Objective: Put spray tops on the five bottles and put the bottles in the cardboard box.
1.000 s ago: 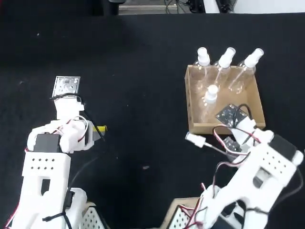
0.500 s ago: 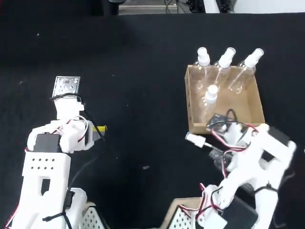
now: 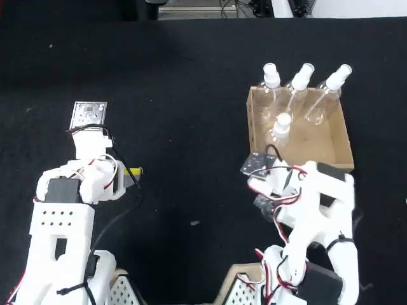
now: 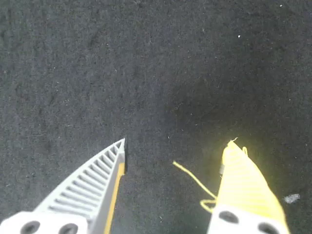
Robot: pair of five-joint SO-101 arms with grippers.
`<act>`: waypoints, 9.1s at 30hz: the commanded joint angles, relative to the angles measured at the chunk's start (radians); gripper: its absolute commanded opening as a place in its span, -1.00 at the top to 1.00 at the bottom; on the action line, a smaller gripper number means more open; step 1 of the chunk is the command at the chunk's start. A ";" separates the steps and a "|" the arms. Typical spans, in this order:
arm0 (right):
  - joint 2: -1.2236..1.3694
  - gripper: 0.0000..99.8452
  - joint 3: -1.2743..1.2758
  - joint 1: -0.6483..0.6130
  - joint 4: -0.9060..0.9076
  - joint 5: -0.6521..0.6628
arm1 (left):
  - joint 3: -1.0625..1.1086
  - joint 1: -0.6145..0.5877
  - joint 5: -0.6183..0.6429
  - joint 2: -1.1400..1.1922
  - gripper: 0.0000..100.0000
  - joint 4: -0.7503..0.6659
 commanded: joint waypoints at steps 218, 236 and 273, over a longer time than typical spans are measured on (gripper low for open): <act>0.325 0.98 -0.753 0.881 0.321 0.086 | -0.475 0.848 0.273 0.950 0.41 -0.141; 0.326 0.98 -0.753 0.879 0.321 0.086 | -0.568 0.604 0.264 0.914 0.41 0.021; 0.325 0.98 -0.717 0.847 0.319 0.135 | -0.684 0.590 0.907 0.925 0.40 0.118</act>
